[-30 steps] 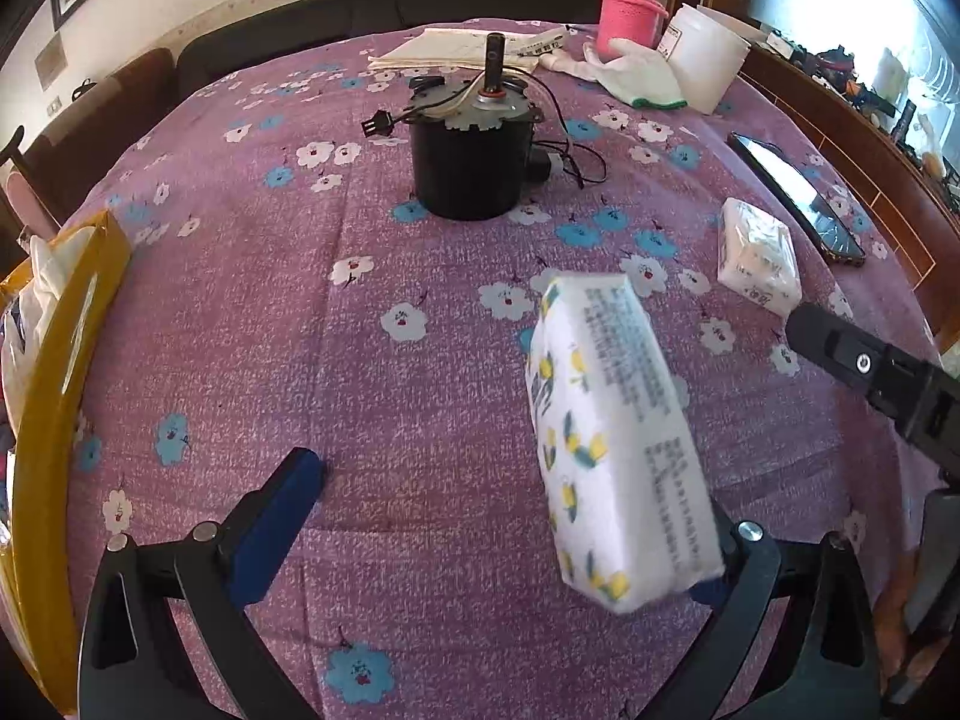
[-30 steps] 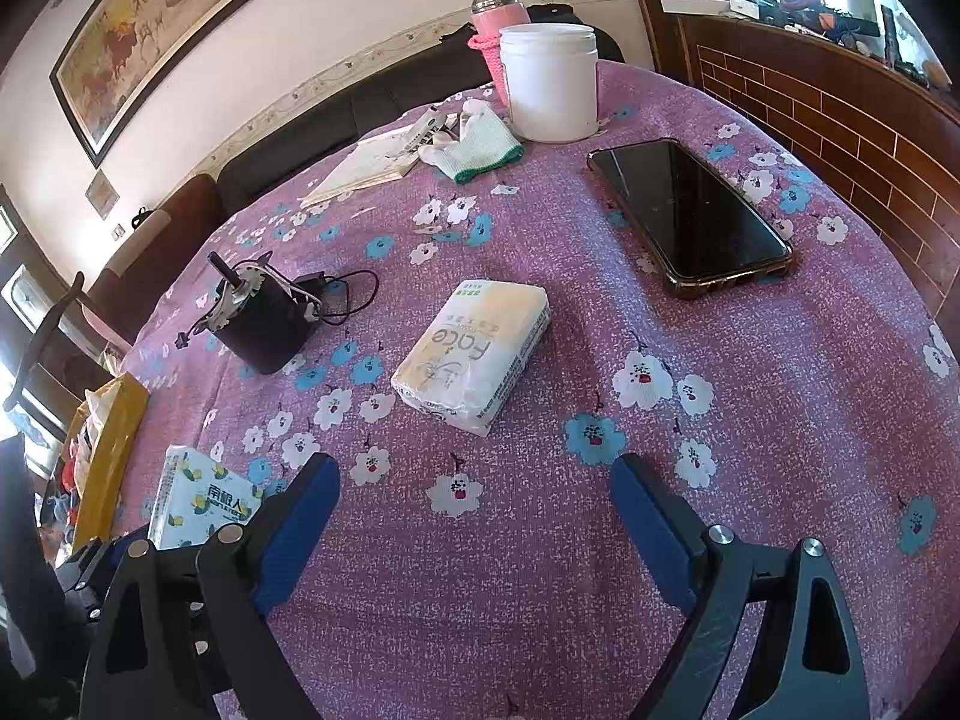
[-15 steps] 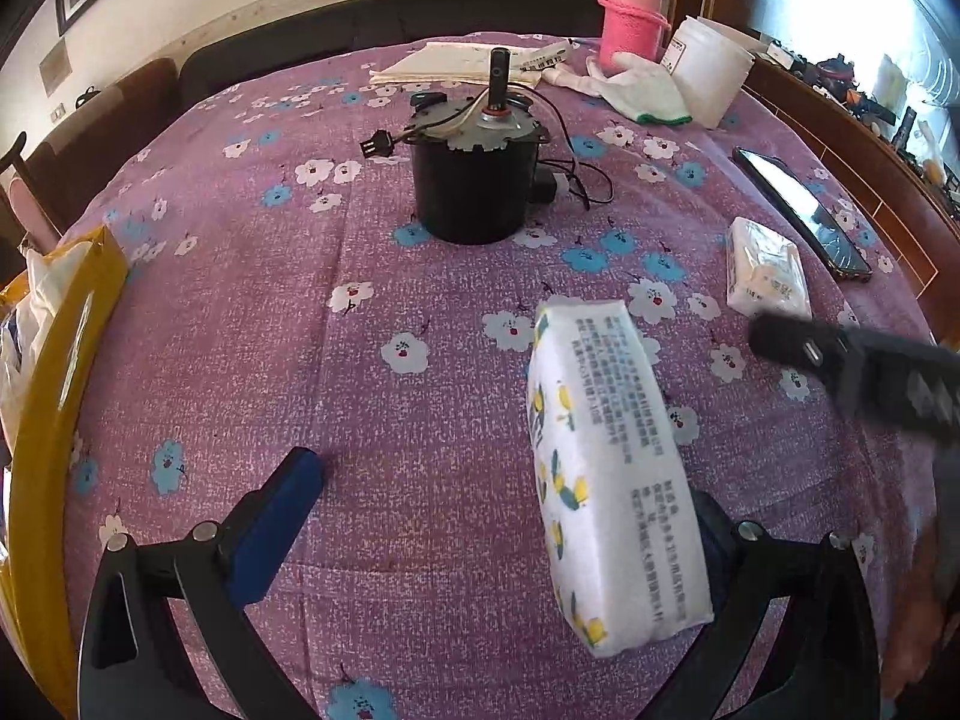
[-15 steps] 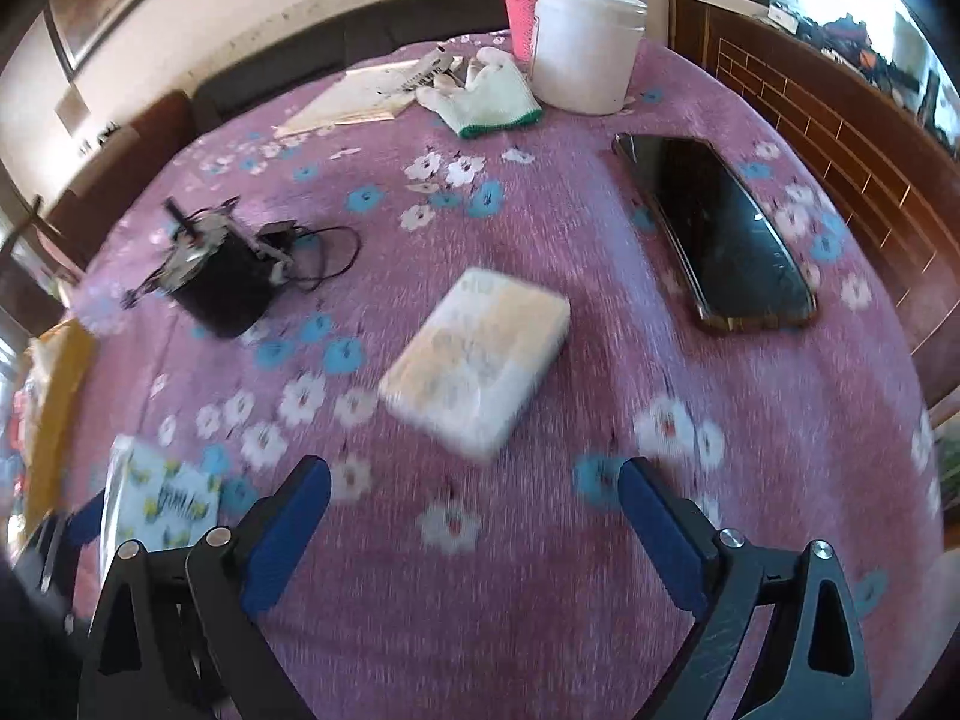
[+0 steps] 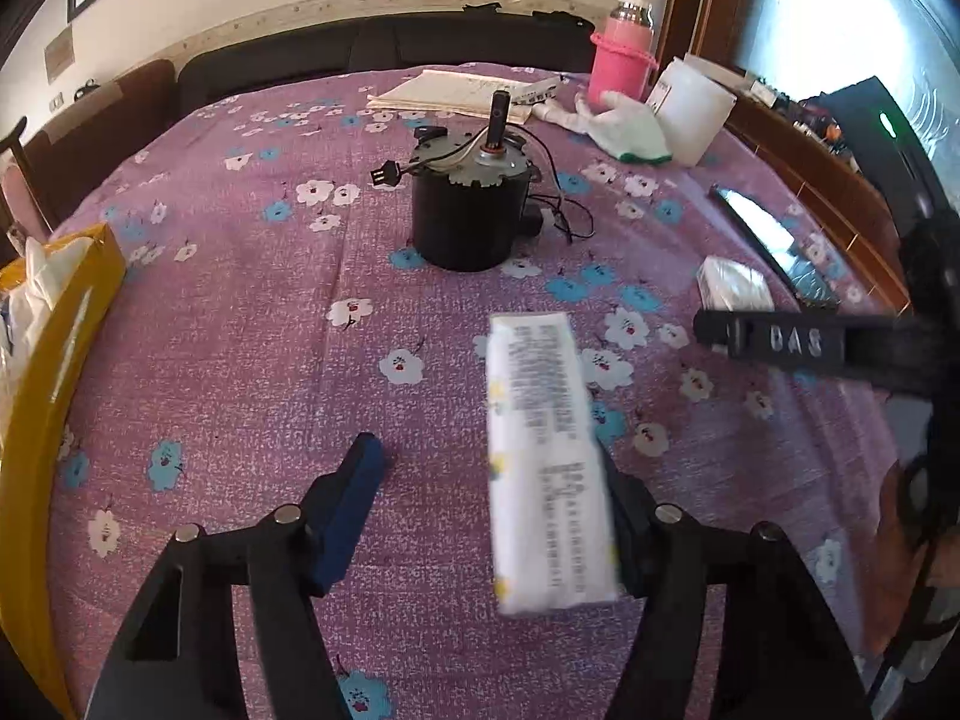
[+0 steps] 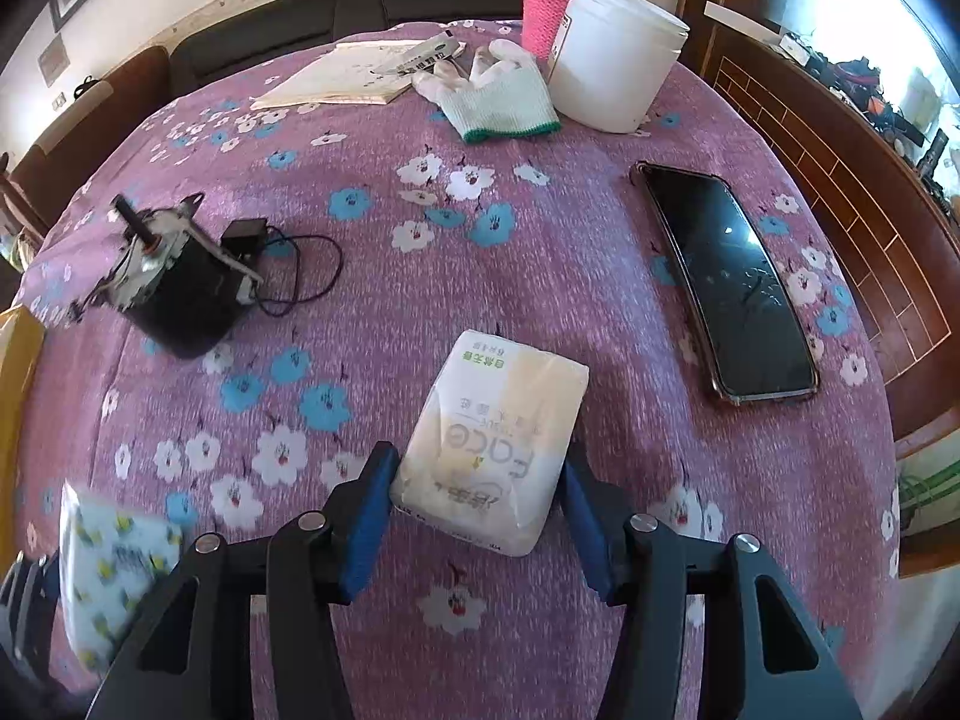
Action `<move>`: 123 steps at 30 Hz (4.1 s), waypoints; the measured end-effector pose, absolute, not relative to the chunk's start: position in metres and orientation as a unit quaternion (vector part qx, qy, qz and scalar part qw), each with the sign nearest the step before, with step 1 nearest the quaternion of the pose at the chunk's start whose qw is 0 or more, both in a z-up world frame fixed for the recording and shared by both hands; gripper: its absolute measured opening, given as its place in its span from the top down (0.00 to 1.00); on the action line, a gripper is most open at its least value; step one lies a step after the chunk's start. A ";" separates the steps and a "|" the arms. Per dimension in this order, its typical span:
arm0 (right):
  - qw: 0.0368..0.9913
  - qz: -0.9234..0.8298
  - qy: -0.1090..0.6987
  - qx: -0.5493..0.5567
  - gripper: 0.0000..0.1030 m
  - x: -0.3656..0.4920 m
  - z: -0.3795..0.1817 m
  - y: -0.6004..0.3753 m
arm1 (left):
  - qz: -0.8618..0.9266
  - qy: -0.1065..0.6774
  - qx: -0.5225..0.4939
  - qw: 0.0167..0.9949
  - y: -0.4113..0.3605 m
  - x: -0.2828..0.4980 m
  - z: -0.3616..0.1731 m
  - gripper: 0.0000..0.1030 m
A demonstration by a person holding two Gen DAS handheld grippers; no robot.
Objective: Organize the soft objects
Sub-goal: 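Lift lemon pack with left gripper while right gripper lifts Face pack off the table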
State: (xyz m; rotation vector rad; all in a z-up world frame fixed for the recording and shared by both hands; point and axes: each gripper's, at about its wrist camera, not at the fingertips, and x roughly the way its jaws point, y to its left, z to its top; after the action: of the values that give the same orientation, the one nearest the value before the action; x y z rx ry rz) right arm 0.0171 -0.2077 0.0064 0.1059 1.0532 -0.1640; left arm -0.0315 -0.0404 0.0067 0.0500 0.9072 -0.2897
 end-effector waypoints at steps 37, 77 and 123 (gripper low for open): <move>0.876 -0.048 0.477 0.056 0.36 -0.063 0.003 -0.226 | -0.137 0.446 0.028 0.884 -0.042 -0.029 0.004 0.13; 0.872 -0.080 0.476 0.077 0.53 -0.078 0.011 -0.224 | -0.190 0.460 0.008 0.868 -0.031 -0.059 0.020 0.77; 0.895 -0.004 0.440 0.071 0.52 -0.148 0.058 -0.147 | -0.201 0.374 -0.089 0.901 0.063 -0.161 0.084 0.77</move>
State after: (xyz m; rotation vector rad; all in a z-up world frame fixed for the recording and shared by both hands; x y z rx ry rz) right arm -0.1477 -0.1472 0.0576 0.1477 0.9119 -0.0087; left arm -0.1610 0.0629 0.0839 -0.1851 0.7727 -0.4154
